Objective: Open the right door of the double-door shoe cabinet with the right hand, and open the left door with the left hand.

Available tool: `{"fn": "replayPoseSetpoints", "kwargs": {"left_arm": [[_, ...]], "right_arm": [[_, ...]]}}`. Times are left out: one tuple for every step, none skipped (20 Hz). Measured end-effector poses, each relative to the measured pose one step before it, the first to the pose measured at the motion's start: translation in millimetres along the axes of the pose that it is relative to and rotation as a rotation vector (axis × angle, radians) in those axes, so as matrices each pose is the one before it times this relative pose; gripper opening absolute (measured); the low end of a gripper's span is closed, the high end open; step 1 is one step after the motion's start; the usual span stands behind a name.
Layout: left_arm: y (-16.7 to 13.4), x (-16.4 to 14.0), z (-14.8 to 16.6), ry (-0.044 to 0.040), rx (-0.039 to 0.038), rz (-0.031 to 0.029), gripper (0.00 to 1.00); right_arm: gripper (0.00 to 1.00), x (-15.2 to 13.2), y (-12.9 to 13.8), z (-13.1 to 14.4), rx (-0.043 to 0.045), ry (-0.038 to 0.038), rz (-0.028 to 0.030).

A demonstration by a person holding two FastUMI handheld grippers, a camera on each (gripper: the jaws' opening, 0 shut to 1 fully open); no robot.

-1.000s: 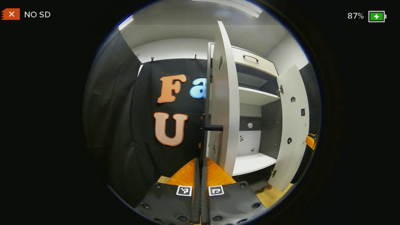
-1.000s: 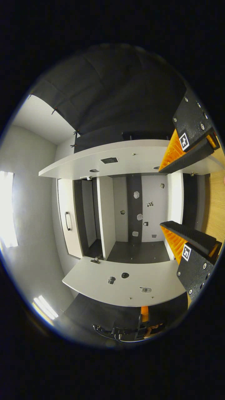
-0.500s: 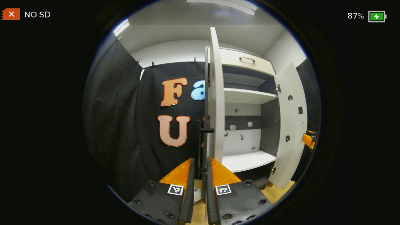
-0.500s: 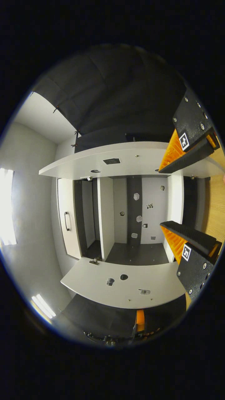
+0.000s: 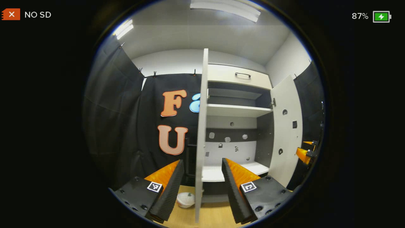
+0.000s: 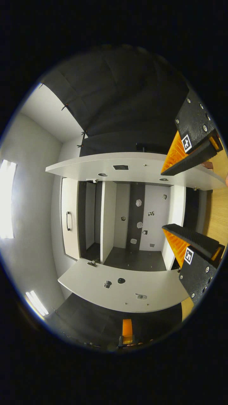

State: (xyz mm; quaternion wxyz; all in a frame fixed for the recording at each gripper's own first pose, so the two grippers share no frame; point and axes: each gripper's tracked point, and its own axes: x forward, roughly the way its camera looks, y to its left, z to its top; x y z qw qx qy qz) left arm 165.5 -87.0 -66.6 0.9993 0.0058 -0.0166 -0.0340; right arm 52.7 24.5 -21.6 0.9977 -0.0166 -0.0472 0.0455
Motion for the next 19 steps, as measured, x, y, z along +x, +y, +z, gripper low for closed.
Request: {"fn": "replayPoseSetpoints", "kwargs": {"left_arm": [[-3.97, -2.00, -1.17, 0.01014, -0.00603, -0.01136, 0.75], [-1.63, -2.58, -2.20, 0.01294, -0.00298, -0.00346, 0.76], [-0.03, -1.05, -2.20, 0.01326, 0.00074, 0.00348, 0.81], [0.06, -0.28, -0.99, 0.00800, 0.00027, 0.00307, 0.81], [-1.61, -0.10, -0.64, 0.00428, -0.00055, -0.00303, 0.82], [-0.42, -0.57, -0.22, 0.00383, 0.00551, -0.00180, 0.81], [1.29, 0.34, 0.23, -0.00076, 0.00902, 0.00321, 0.81], [2.42, -0.03, 0.70, -0.00354, 0.00642, 0.00754, 0.81], [0.33, 1.58, 0.57, -0.00299, 0.00172, 0.00315, 0.81], [-0.10, -0.04, 1.04, -0.00243, -0.00203, 0.00250, 0.81], [0.41, 0.32, -0.68, -0.00117, 0.00043, 0.00454, 0.81], [1.54, -0.21, 0.40, 0.00003, 0.00387, 0.00772, 0.81], [1.27, 0.34, 0.15, -0.00084, 0.00438, 0.00363, 0.81], [0.58, -0.79, 0.30, -0.00108, 0.00287, 0.00087, 0.81], [0.26, 0.61, -0.12, -0.00052, 0.00074, 0.00122, 0.81], [1.09, -0.29, 0.01, -0.00088, -0.00048, 0.00152, 0.81], [0.41, 0.55, -0.26, -0.00276, -0.00119, 0.00187, 0.81], [1.04, -0.46, 0.39, -0.00185, -0.00348, 0.00397, 0.81], [-0.85, 0.95, 0.51, -0.00014, -0.00244, 0.00110, 0.81]], "right_arm": [[0.93, -1.73, -3.29, 1.66, 0.00703, -0.00254, -0.00480], [0.93, -0.56, -2.73, 2.79, 0.00683, -0.00361, -0.00462], [0.93, -2.21, -2.76, 2.16, 0.00607, -0.00332, -0.00449], [0.93, 0.33, -3.37, 1.50, 0.00747, -0.00231, -0.00626], [0.93, -1.46, -3.09, 1.47, 0.00571, -0.00323, -0.00519], [0.92, -0.79, -1.86, 1.35, 0.00520, -0.00248, -0.00263], [0.93, 0.12, -1.14, 0.51, 0.00454, -0.00092, -0.00193], [0.93, -0.32, -0.96, -0.06, 0.00490, 0.00041, -0.00170], [0.93, 0.89, -1.06, -0.54, 0.00479, 0.00185, -0.00050], [0.93, 0.47, 0.41, -0.49, 0.00473, 0.00244, 0.00276], [0.93, -0.36, 0.34, -0.77, 0.00430, 0.00122, 0.00344], [0.93, 0.55, 0.19, -1.03, 0.00328, 0.00207, 0.00122], [0.93, 0.49, 0.82, -1.40, 0.00241, 0.00187, 0.00075], [0.93, 0.94, 0.65, -0.94, 0.00160, 0.00198, 0.00216], [0.93, 0.69, 0.74, -0.56, 0.00134, 0.00177, 0.00245], [0.93, 0.90, 1.68, -0.84, 0.00083, 0.00149, 0.00277], [0.93, 0.45, 1.31, -0.88, -0.00101, 0.00300, 0.00408], [0.93, 0.94, 1.70, -1.04, -0.00246, 0.00239, 0.00362], [0.93, -0.50, 0.89, -0.77, -0.00236, 0.00047, 0.00227]]}}
